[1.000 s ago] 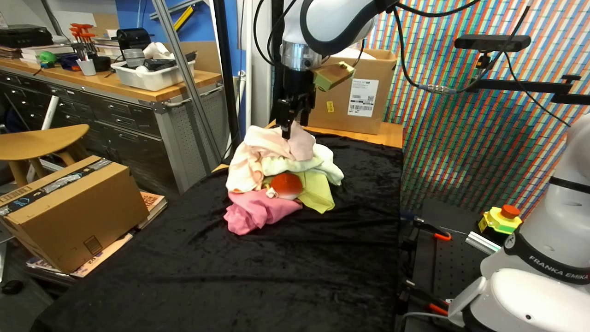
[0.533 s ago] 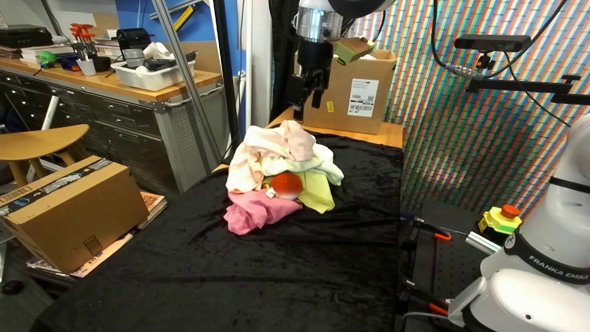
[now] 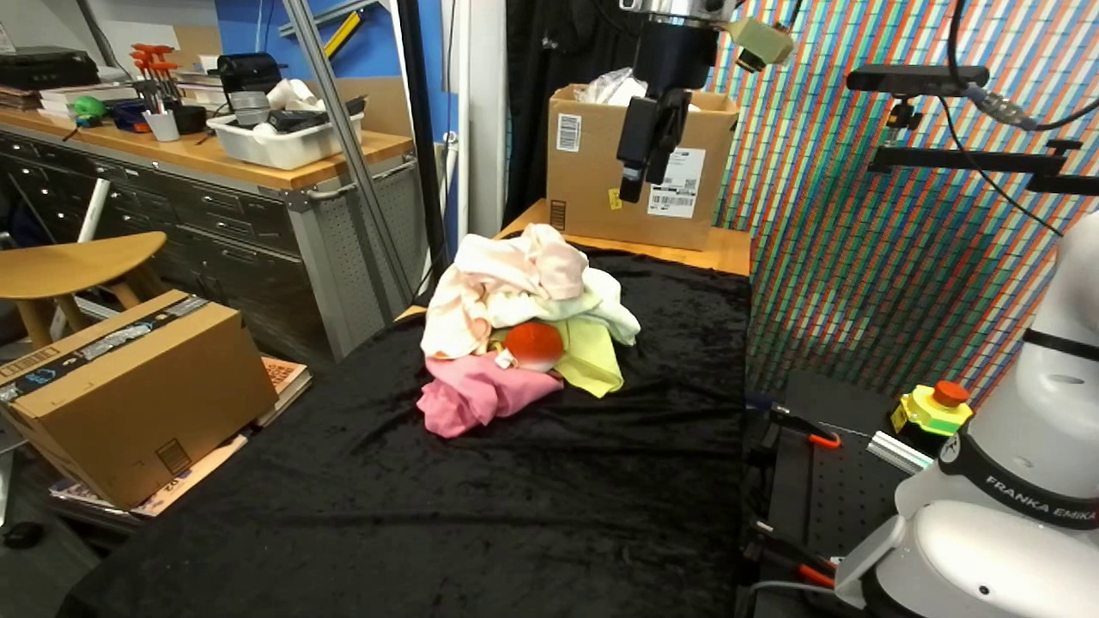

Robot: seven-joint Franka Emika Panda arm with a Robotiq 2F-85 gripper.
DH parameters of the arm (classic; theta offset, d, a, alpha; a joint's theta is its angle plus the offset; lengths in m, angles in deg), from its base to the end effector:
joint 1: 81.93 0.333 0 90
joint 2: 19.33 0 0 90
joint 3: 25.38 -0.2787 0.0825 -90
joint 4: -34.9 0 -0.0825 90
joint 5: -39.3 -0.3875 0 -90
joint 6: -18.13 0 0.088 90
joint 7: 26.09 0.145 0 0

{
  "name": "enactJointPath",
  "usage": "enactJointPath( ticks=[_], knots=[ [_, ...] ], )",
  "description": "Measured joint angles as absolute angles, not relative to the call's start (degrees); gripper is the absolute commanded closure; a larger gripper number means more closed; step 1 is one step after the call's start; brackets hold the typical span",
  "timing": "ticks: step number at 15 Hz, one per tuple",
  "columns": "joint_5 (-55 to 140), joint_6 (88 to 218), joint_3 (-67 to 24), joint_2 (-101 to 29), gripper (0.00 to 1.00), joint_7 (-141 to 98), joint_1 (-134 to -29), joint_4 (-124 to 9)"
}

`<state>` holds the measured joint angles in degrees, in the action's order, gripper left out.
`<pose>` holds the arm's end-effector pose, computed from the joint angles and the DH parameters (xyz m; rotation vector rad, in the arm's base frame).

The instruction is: Heap up the things on the table into a pile

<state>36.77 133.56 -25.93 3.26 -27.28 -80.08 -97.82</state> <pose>0.4618 0.0235 0.4299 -3.0995 -0.0697 -0.1429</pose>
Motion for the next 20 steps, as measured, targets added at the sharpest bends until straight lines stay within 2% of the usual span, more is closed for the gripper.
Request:
enactJointPath(
  ticks=[6, 10, 16, 20],
  knots=[
    [34.39, 133.13, -23.56, 15.89, 0.00, -31.39, -80.08, -108.87],
    [34.39, 137.89, -23.22, 21.71, 0.00, -34.39, -80.08, -115.76],
    [34.39, 151.00, -22.52, 24.85, 0.00, -36.51, -79.61, -123.66],
    [33.98, 153.02, -20.50, 24.83, 0.00, -36.46, -79.48, -123.42]
  ],
)
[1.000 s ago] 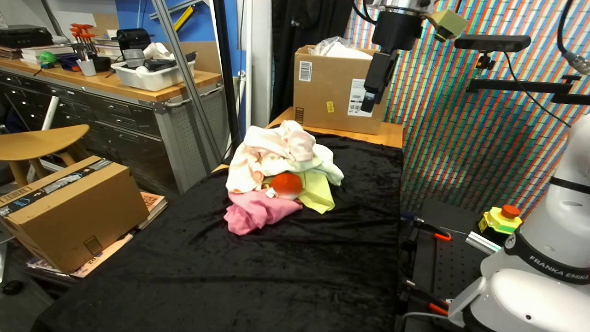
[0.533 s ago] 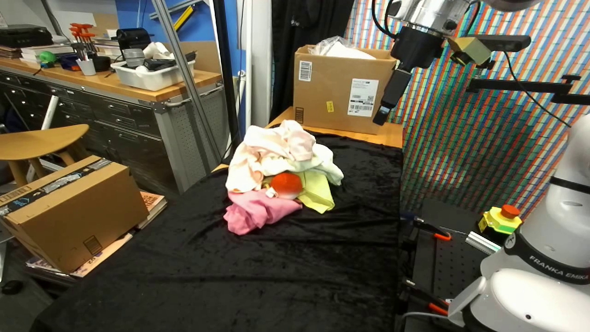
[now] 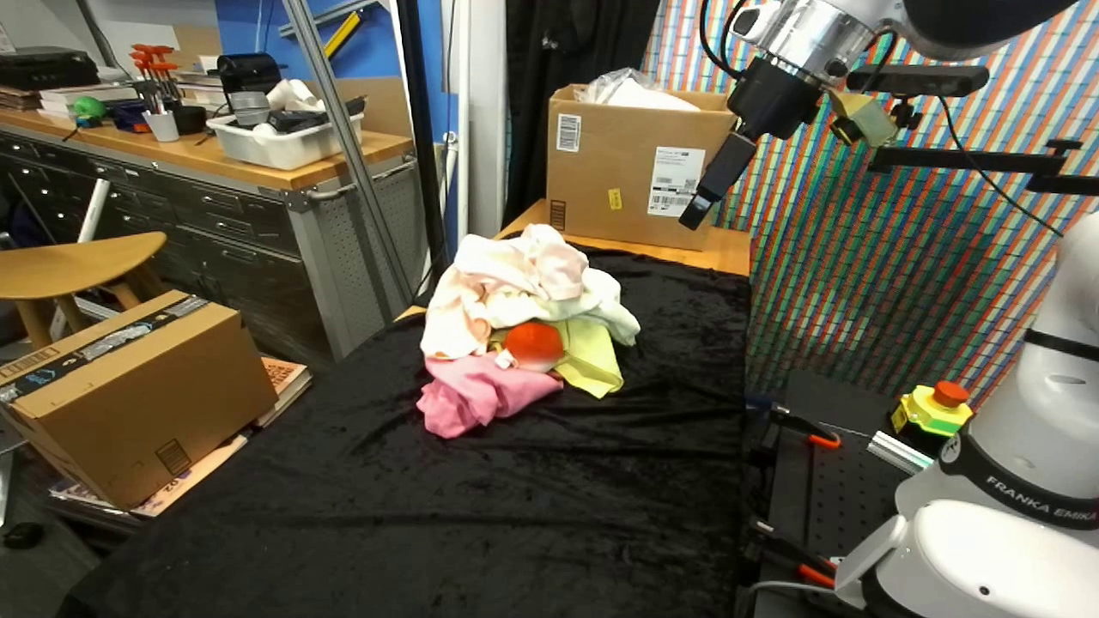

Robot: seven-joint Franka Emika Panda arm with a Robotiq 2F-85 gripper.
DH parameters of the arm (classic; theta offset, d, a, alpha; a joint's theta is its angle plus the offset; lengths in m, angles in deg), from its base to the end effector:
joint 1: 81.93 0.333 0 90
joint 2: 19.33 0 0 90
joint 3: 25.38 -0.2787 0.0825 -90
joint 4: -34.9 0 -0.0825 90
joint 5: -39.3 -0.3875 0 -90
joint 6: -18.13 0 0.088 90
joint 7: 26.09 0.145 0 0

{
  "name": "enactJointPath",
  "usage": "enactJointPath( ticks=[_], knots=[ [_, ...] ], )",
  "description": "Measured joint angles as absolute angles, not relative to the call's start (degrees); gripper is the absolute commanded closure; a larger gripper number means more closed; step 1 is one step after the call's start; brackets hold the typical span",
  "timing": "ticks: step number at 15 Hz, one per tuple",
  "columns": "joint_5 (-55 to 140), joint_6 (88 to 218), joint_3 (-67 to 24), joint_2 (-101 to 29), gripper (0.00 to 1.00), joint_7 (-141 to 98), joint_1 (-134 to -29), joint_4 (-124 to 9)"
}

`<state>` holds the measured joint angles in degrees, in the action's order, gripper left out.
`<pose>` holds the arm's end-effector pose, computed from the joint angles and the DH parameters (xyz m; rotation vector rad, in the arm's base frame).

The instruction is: Heap up the things on the table into a pile

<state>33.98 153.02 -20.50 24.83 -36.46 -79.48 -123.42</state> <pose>0.3861 -0.0074 0.4022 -2.9874 -0.1467 -0.5600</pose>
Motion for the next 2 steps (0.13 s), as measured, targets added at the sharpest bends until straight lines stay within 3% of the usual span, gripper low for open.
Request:
enactJointPath(
  ticks=[2],
  knots=[
    [34.00, 152.83, -20.50, 24.72, 0.00, -36.46, -79.47, -123.49]
  ],
)
